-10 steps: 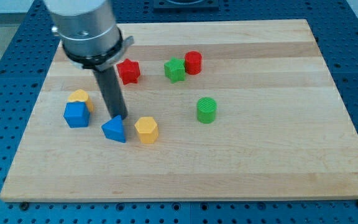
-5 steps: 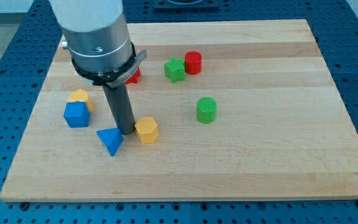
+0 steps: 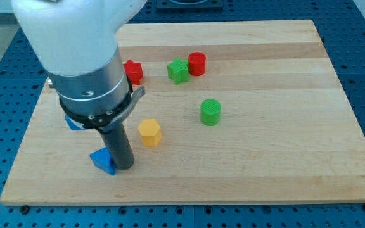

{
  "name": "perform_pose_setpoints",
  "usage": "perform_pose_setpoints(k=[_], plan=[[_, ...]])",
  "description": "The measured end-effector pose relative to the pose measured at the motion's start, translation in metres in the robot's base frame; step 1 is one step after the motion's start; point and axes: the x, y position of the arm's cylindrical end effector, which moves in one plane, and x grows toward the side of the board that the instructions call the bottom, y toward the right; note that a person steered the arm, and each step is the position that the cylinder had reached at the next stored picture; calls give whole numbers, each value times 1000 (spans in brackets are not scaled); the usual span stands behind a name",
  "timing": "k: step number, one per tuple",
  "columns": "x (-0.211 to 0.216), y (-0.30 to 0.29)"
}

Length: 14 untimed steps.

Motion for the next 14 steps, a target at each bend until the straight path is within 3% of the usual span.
perform_pose_setpoints(k=[3,5,6,7,9,13,14], plan=[[-41,-23],[43,31],[58,27],[47,7],[-22,-4],[-21,-59],[-8,-20]])
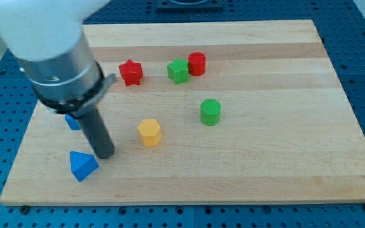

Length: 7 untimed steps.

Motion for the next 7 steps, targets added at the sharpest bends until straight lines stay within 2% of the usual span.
perform_pose_setpoints(k=[1,2,3,4,7], plan=[[41,-8],[50,-28],[37,-36],[-16,-54],[-23,-89]])
